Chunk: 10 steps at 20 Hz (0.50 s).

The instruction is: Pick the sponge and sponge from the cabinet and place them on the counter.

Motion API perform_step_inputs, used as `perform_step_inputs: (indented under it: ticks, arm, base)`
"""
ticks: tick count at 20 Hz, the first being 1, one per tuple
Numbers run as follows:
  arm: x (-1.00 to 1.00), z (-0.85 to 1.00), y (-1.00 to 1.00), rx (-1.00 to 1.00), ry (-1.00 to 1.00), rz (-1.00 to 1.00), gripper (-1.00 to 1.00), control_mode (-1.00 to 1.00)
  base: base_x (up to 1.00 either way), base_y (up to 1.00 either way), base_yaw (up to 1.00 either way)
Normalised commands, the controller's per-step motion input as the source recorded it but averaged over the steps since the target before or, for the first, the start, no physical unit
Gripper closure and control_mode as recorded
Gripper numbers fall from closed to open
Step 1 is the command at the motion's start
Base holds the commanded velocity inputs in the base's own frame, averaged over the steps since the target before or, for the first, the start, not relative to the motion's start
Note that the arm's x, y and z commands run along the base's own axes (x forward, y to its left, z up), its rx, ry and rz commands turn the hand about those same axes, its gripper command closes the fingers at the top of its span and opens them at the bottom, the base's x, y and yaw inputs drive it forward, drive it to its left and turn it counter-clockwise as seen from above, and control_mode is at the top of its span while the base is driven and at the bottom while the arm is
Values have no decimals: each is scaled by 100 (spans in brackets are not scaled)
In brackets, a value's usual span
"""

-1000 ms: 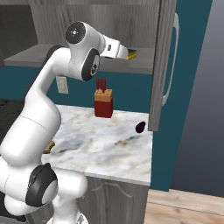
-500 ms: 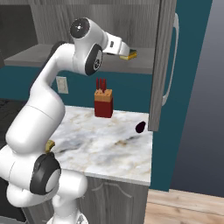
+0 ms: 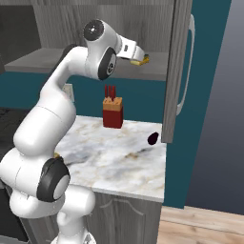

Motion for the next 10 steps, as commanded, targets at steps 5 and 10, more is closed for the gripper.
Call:
perform_step_inputs:
  ticks: [5, 10]
  arm:
    - [22, 0, -6, 0, 0, 0, -100, -100]
    - [22, 0, -5, 0, 0, 0, -100, -100]
  base:
    - [0, 0, 0]
    - [0, 0, 0]
